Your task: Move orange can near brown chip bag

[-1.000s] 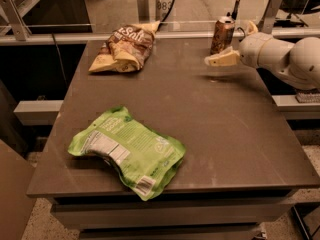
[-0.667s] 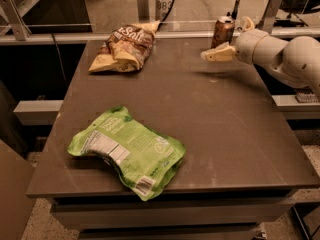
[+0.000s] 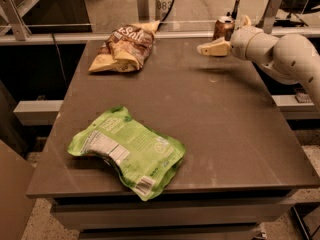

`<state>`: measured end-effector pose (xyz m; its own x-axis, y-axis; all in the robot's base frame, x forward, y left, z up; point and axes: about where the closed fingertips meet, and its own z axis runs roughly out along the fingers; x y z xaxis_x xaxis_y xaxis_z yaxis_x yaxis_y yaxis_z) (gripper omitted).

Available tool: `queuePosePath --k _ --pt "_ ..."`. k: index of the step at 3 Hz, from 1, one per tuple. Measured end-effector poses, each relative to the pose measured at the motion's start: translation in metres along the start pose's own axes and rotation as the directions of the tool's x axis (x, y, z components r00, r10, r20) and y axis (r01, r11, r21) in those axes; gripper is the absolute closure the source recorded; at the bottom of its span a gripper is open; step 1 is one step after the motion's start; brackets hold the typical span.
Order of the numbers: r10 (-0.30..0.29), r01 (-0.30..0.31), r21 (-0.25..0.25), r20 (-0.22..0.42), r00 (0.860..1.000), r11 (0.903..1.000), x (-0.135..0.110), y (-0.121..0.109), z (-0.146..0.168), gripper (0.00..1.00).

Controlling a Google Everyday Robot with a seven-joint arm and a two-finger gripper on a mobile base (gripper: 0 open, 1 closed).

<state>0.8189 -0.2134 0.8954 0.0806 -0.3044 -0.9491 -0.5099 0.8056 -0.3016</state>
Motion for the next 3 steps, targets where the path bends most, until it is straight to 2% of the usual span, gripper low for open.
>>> queuePosePath --k 1,2,3 --pt "0.052 -0.052 0.025 -0.024 0.998 0.9984 0.009 -0.004 0.003 0.0" --pt "0.133 -0.132 0.03 -0.033 0.991 0.9907 0.02 -0.009 0.008 0.16" --pt "0.183 -0.183 0.009 -0.027 0.983 0.9831 0.026 -0.012 0.014 0.4"
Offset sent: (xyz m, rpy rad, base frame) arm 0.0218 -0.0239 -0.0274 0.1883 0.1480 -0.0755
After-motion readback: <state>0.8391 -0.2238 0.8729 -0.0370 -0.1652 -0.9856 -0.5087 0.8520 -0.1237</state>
